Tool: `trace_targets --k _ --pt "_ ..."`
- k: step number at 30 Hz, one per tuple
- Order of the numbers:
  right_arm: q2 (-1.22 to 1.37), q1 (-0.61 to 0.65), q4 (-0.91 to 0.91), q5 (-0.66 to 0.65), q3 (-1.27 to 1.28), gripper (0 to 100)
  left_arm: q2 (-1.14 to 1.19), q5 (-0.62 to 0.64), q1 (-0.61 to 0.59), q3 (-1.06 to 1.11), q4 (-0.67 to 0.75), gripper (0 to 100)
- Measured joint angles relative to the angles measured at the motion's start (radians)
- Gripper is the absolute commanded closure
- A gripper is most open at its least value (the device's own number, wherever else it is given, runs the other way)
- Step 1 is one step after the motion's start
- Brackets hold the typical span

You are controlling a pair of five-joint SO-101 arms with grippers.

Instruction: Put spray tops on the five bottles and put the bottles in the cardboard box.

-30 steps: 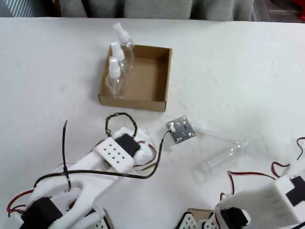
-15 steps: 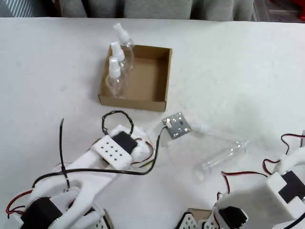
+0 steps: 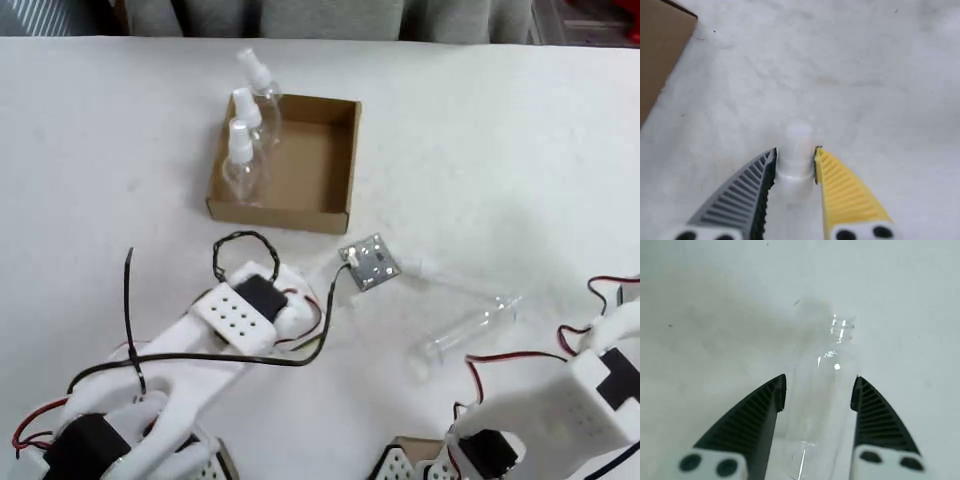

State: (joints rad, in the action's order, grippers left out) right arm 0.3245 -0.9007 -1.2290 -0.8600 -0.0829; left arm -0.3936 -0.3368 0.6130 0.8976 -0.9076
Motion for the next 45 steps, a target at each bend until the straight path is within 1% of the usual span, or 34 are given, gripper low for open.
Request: trace_targets --k 2,6,13,20,24,32,34,37,40,45 --pt "0.021 0.000 0.000 -0.002 -0.012 81.3 0.000 0.000 0.000 0.000 0.000 98" --pt "0.041 -0.002 0.000 0.000 -0.031 76.5 0.000 0.000 0.000 0.000 0.000 98" --pt "0.041 -0.002 0.000 -0.003 -0.031 76.5 0.000 -0.002 0.000 0.000 0.000 98" --pt "0.066 -0.020 0.000 -0.075 -0.032 76.5 0.000 -0.009 0.000 0.000 0.000 98" --pt "0.100 -0.018 0.000 -0.083 -0.032 76.5 0.000 -0.052 0.000 0.000 0.000 98" --pt "0.120 -0.020 -0.009 -0.083 -0.032 76.8 0.000 -0.060 0.000 0.000 0.000 98" --pt "0.120 -0.020 -0.012 -0.084 -0.032 80.4 0.000 -0.060 0.000 0.000 0.000 98" --pt "0.120 -0.020 -0.012 -0.084 -0.041 90.2 0.000 -0.060 0.000 0.000 0.000 98" --pt "0.126 -0.020 -0.012 -0.084 -0.064 97.7 0.000 -0.060 0.000 0.000 0.000 98" --pt "0.126 -0.020 -0.012 -0.084 -0.098 98.2 0.000 -0.063 0.000 0.000 0.000 98"
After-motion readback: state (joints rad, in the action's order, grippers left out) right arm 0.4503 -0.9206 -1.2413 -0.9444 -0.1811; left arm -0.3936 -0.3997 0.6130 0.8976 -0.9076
